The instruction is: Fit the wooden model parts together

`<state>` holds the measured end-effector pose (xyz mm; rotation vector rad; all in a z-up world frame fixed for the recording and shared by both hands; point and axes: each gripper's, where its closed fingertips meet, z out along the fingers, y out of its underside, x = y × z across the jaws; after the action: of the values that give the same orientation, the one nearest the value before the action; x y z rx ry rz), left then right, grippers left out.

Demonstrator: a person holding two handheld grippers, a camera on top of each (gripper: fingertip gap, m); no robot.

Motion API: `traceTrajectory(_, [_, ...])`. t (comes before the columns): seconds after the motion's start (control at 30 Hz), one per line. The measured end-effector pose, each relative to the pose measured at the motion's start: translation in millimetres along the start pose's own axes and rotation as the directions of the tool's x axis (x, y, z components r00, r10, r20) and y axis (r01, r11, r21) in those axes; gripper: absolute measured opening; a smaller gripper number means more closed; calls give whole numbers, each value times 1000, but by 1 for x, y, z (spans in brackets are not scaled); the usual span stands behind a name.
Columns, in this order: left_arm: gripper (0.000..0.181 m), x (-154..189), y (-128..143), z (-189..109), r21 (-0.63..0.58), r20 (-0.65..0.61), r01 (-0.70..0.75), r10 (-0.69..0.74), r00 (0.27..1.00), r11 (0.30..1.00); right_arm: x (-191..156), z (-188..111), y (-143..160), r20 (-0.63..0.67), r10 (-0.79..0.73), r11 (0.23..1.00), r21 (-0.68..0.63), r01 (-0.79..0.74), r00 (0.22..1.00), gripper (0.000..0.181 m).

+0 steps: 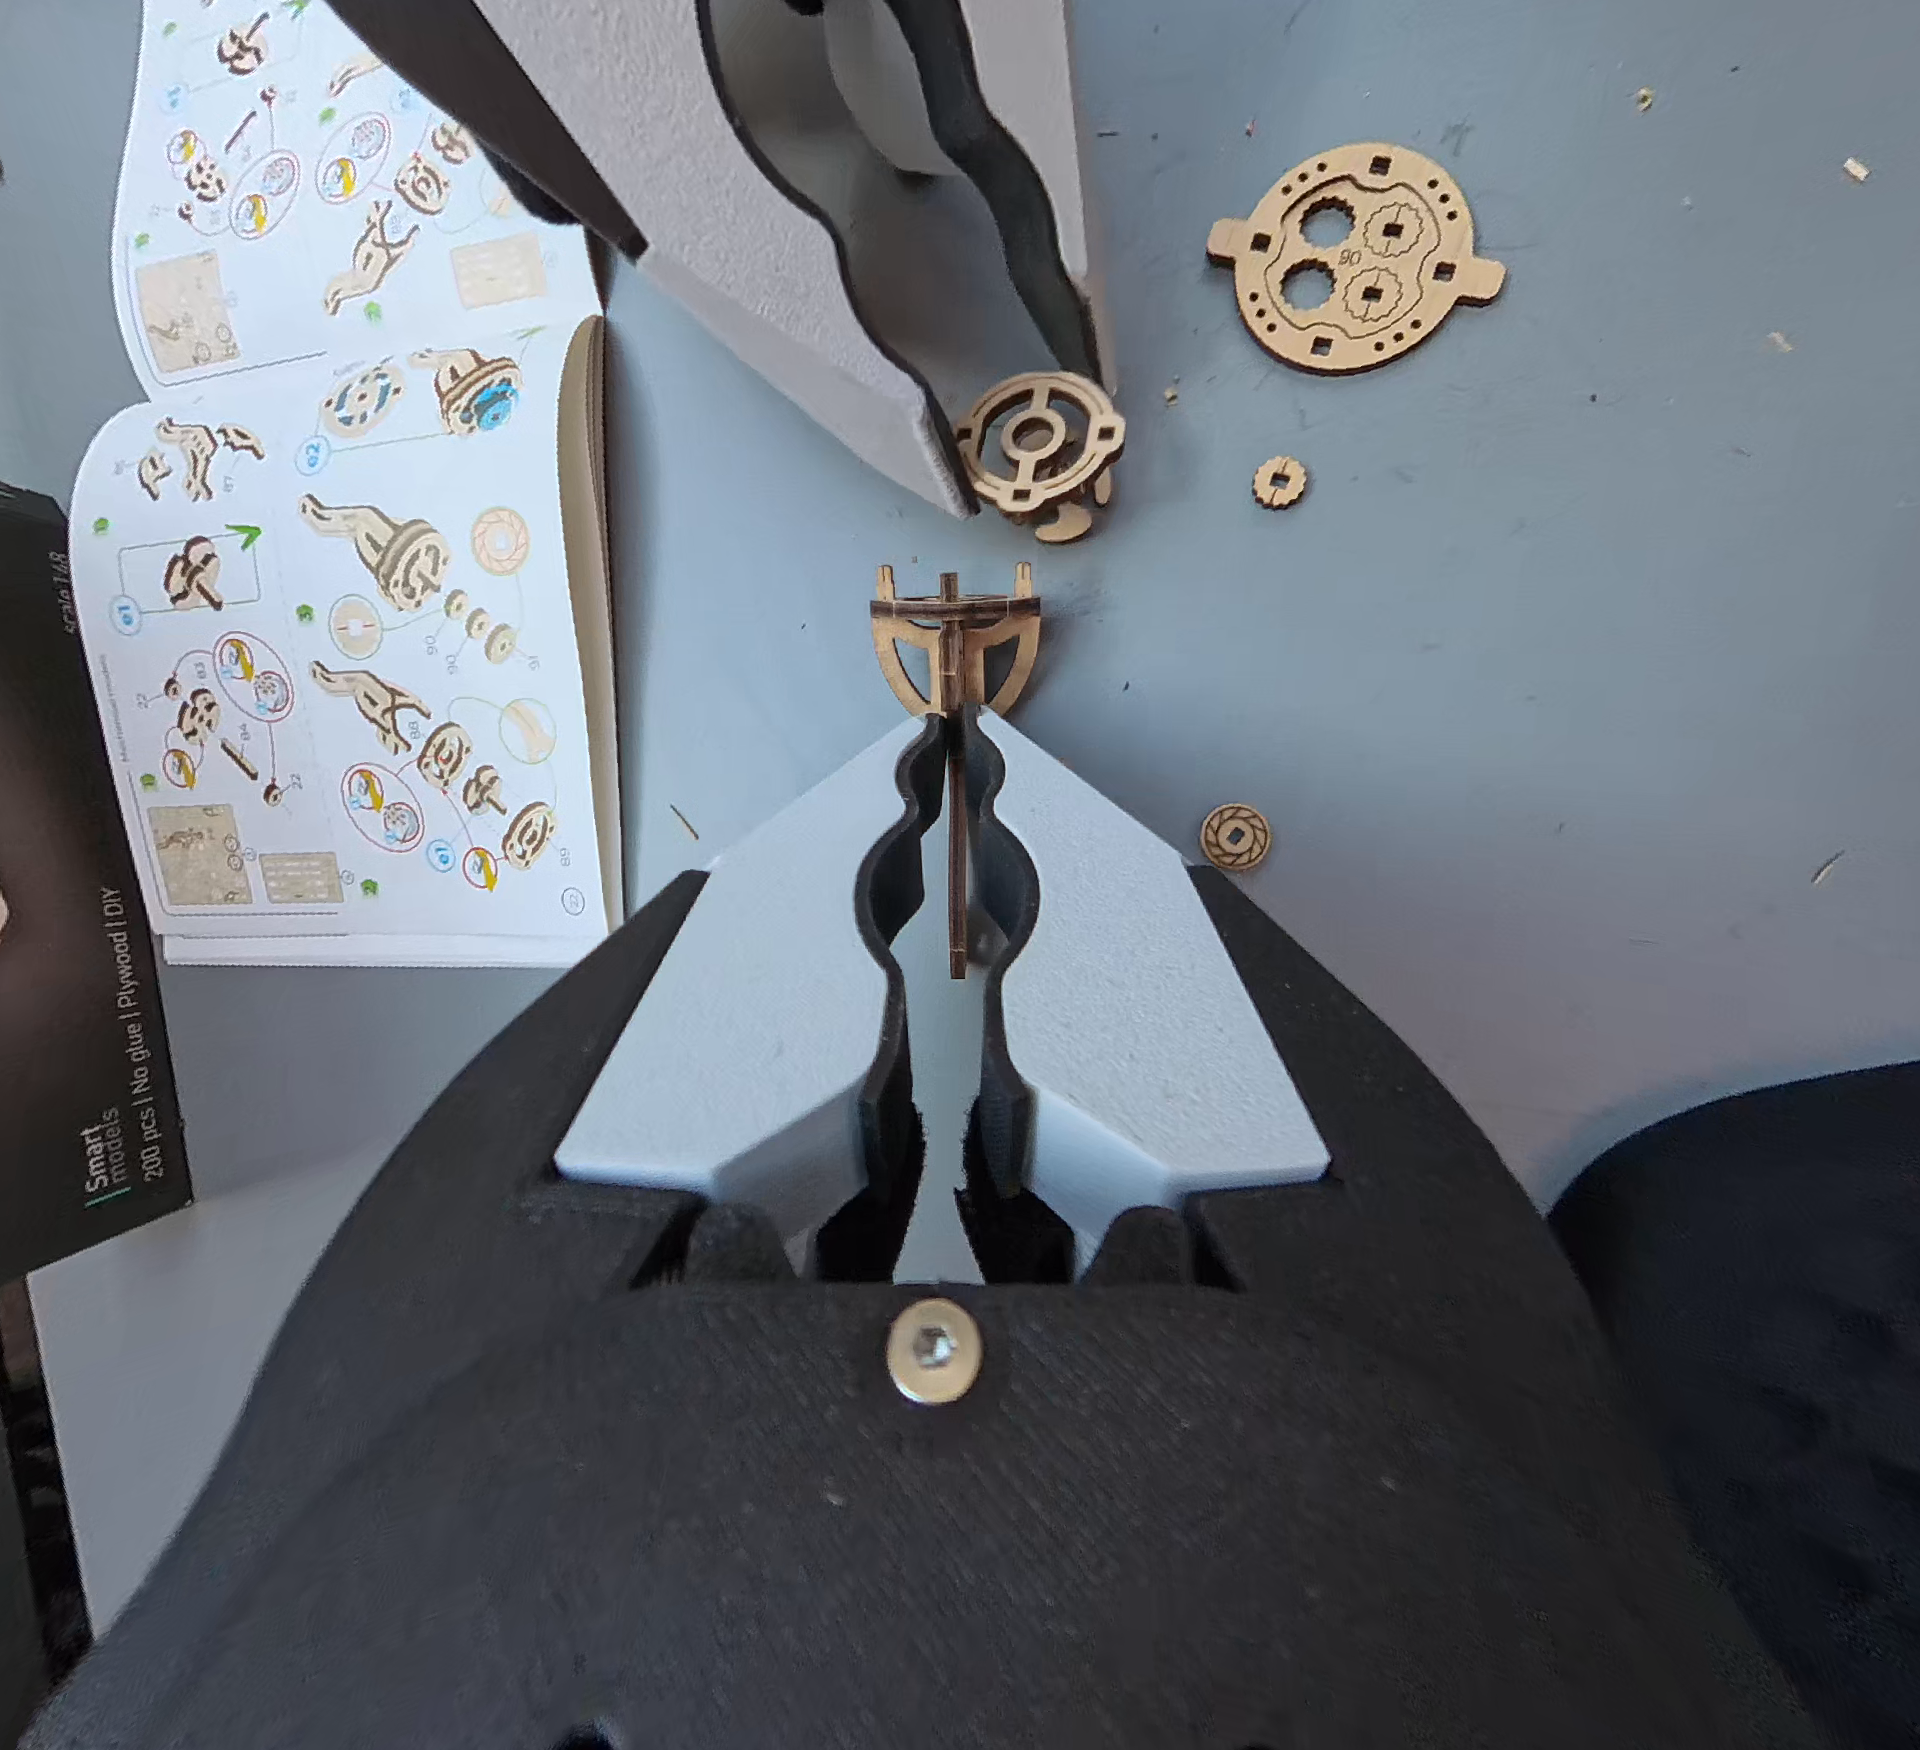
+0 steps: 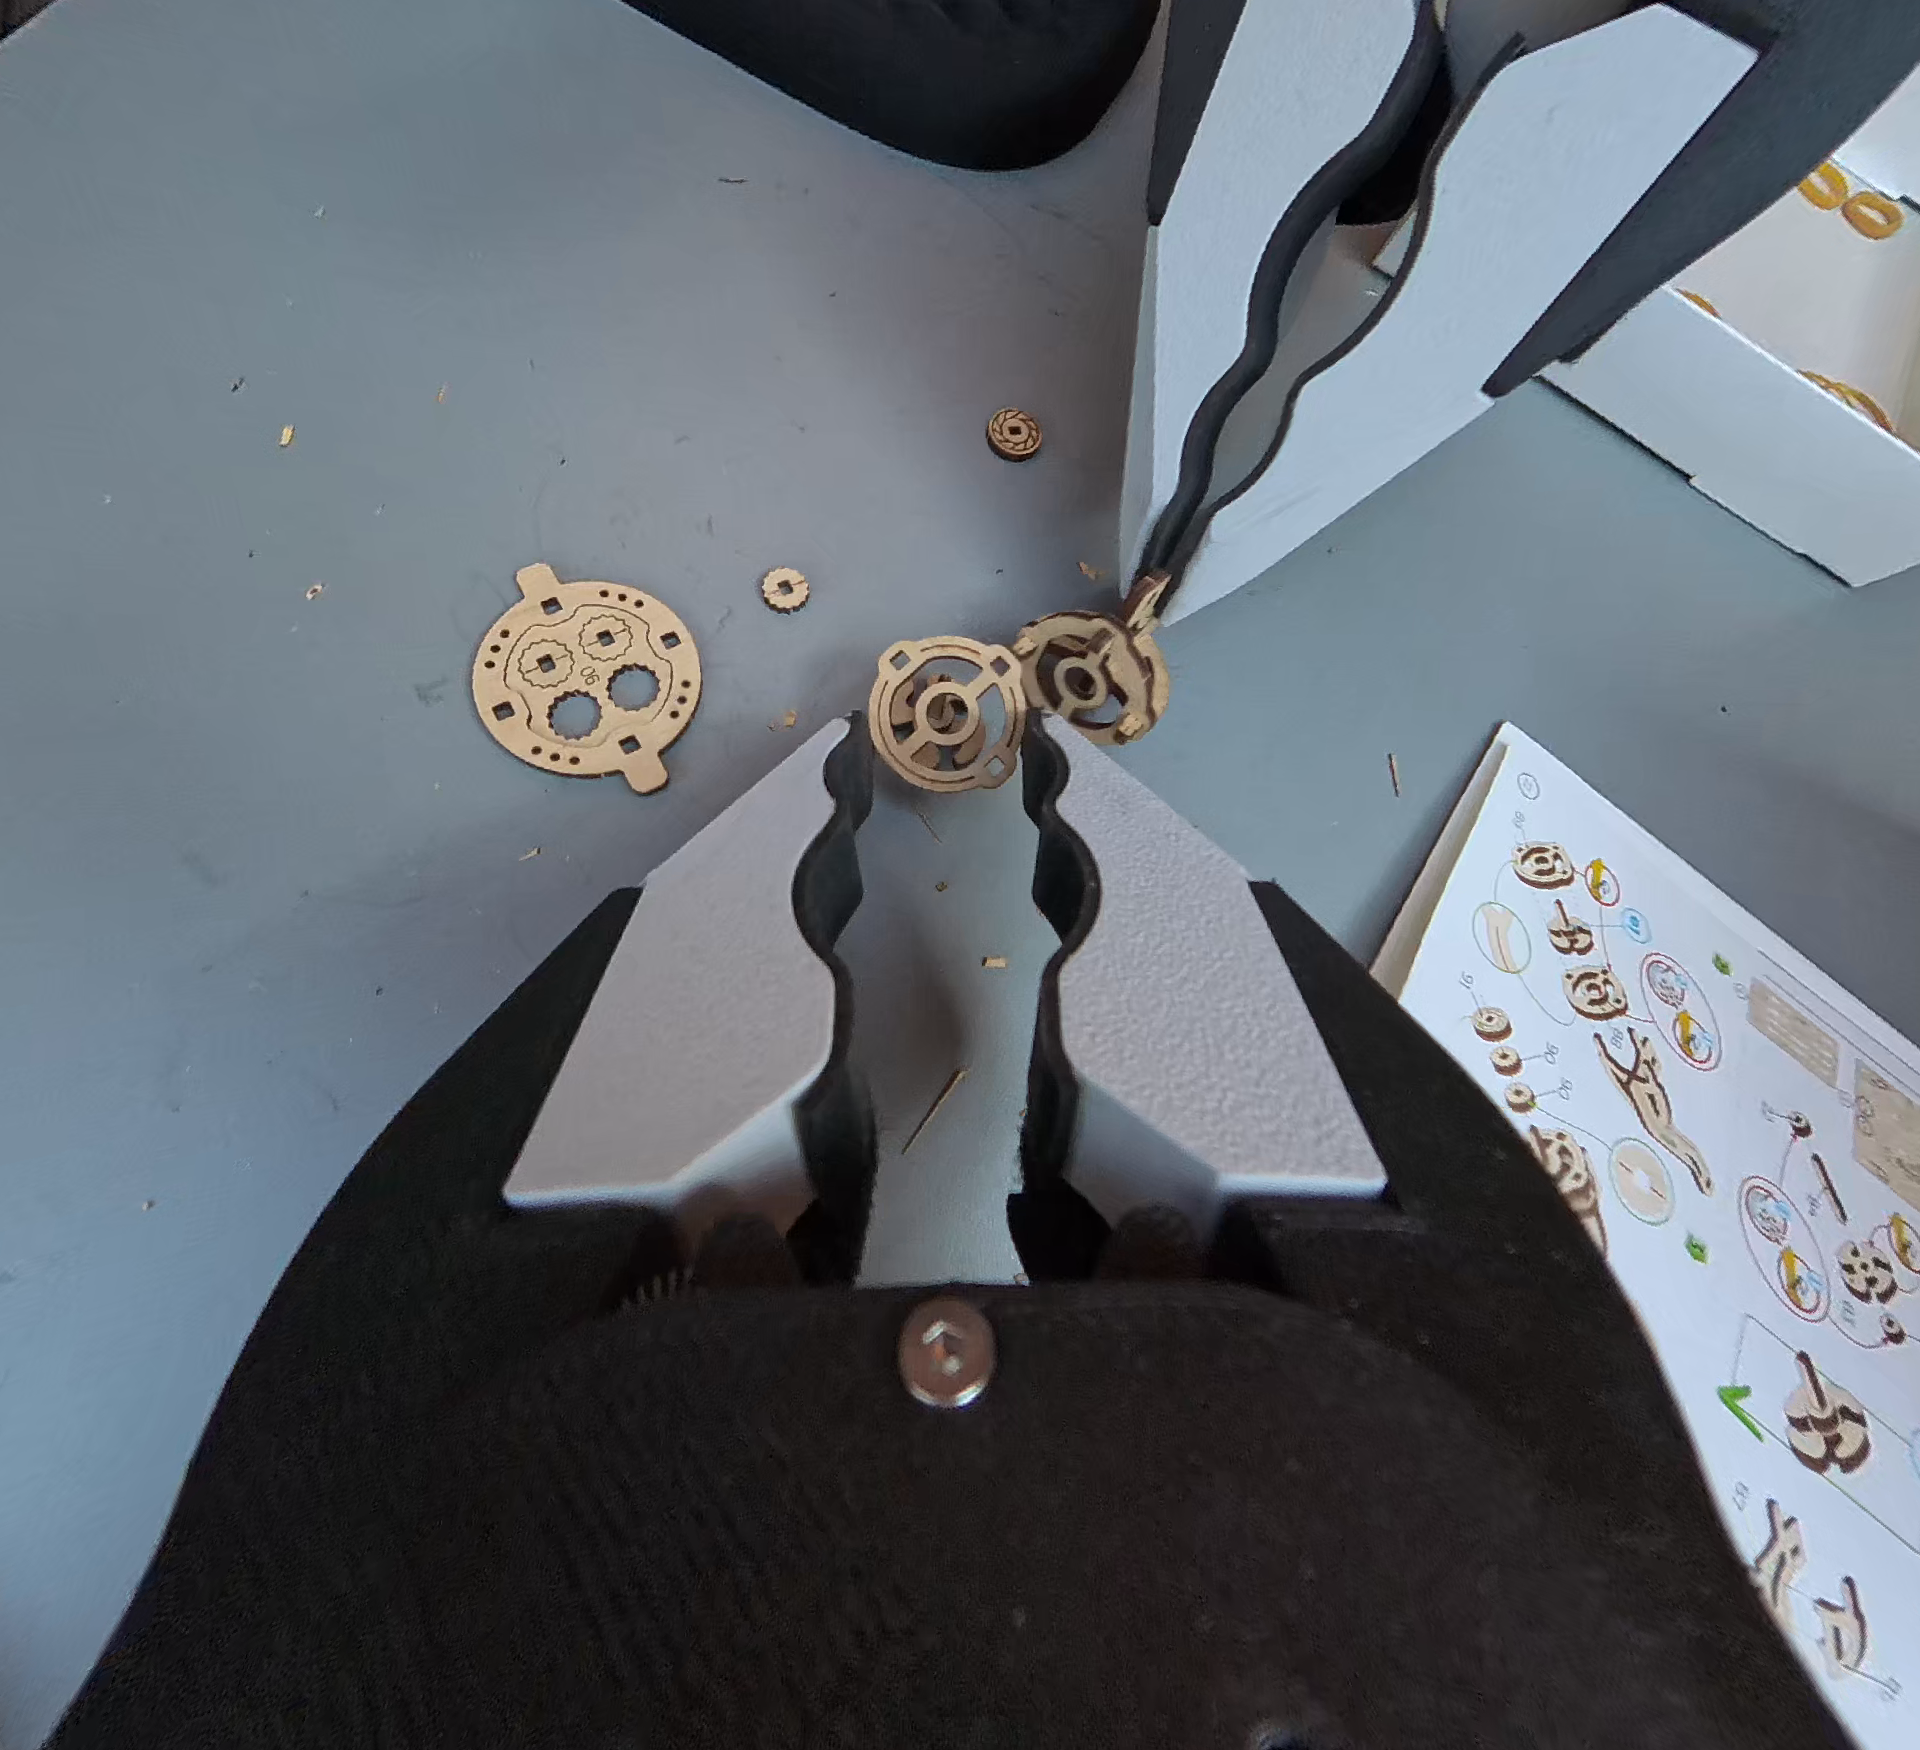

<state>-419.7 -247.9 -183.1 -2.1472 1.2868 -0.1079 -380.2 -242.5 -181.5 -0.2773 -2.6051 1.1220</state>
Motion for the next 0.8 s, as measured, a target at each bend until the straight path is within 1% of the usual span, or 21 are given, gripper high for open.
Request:
traceTrajectory(0.1, [0, -5, 10, -7, -47, 40, 16, -15, 999, 999, -2, 2, -1, 17, 36, 999, -3, -36, 999, 28])
traceTrajectory(0.23, [0, -13, 18, -16, -53, 107, 76, -70, 992, 996, -2, 2, -2, 24, 84, 996, -26, -83, 996, 28])
traceTrajectory(0.4, [1, -17, 28, -15, -57, 154, 168, -158, 975, 984, -3, -1, -6, 9, 67, 997, -41, -67, 998, 28])
traceTrajectory(0.53, [0, -22, 30, -15, -47, 181, 188, -177, 968, 981, -3, 0, -8, 1, 69, 996, -57, -69, 998, 28])
traceTrajectory(0.63, [0, -25, 31, -15, -41, 204, 192, -180, 962, 981, 0, 1, 0, -26, 59, 991, -120, -62, 998, 28])
traceTrajectory(0.8, [0, -26, 26, -12, 13, 225, 197, -195, 955, 980, -1, 4, 5, -17, 70, 985, -154, -71, 997, 28])
